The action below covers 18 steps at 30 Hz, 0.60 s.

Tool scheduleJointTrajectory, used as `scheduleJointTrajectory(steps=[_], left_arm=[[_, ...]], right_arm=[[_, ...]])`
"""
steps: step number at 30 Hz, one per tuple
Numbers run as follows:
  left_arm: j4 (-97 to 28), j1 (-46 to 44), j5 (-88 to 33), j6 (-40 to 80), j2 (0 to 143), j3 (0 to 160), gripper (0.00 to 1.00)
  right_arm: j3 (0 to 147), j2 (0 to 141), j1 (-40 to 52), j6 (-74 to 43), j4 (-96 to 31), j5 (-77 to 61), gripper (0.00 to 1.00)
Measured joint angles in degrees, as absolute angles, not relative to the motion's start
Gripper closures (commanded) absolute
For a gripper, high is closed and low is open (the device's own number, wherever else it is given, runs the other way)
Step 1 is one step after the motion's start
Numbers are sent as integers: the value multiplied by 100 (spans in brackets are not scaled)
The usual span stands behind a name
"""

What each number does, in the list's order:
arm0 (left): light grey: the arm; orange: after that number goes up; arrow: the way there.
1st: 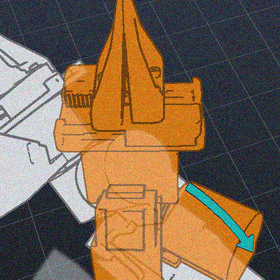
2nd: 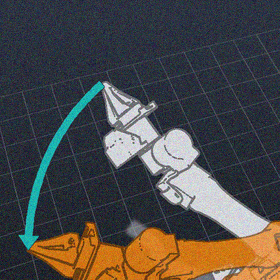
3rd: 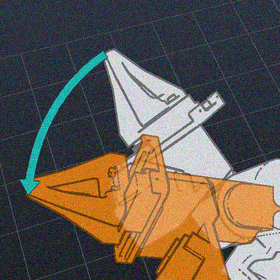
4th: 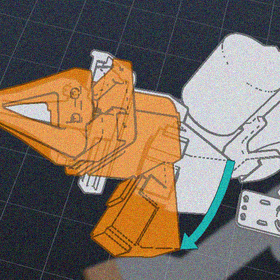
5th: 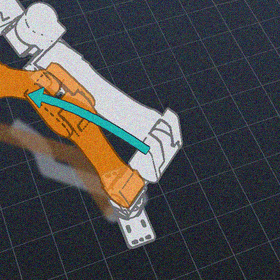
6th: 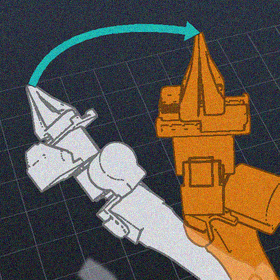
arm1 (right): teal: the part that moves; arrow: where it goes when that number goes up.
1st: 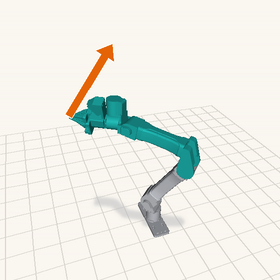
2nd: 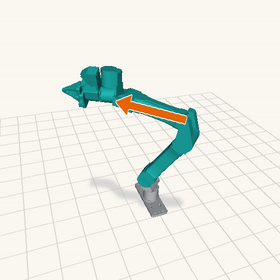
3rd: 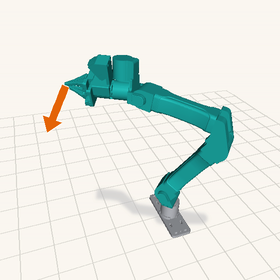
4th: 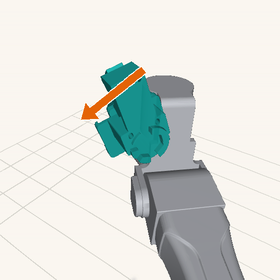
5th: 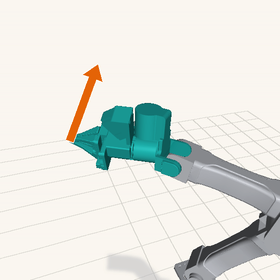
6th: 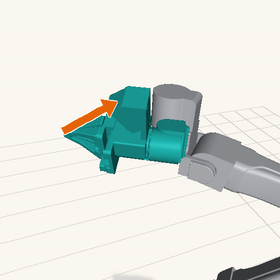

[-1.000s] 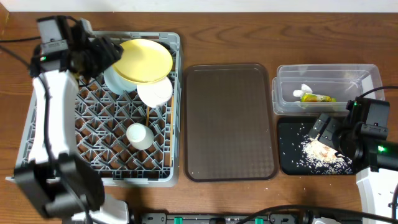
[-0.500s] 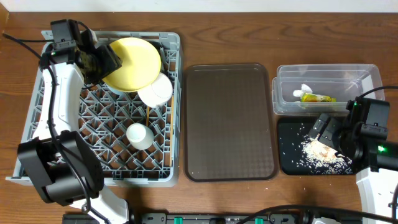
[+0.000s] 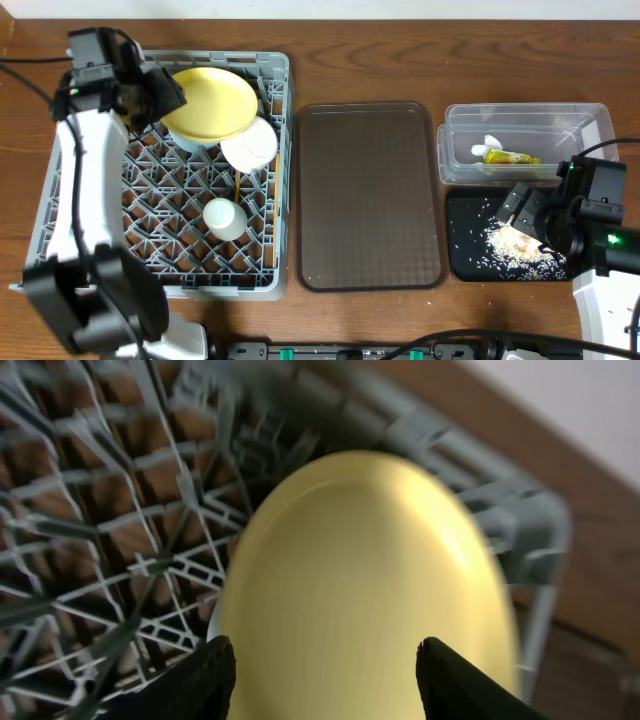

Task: Sort waste into correct bins and load items into the dishwasher
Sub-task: 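Open the left gripper to release the plate in the rack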

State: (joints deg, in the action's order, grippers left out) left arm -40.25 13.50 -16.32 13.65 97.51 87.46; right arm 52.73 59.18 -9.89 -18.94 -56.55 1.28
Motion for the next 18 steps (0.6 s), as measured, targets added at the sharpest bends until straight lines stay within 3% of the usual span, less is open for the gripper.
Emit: scheduleJointTrajectory(steps=[8, 11, 18], left_arm=[[-4298, 1350, -1559, 1210, 8947, 8803, 39], [-4394, 1350, -1498, 1162, 9115, 8801, 33], [-4307, 1350, -1500, 1157, 10025, 8801, 33]], right_arm=[[5273, 5918, -989, -1894, -5655, 128, 1], [5273, 5918, -989, -1894, -5655, 128, 1], [5273, 5918, -989, -1894, -5655, 128, 1]])
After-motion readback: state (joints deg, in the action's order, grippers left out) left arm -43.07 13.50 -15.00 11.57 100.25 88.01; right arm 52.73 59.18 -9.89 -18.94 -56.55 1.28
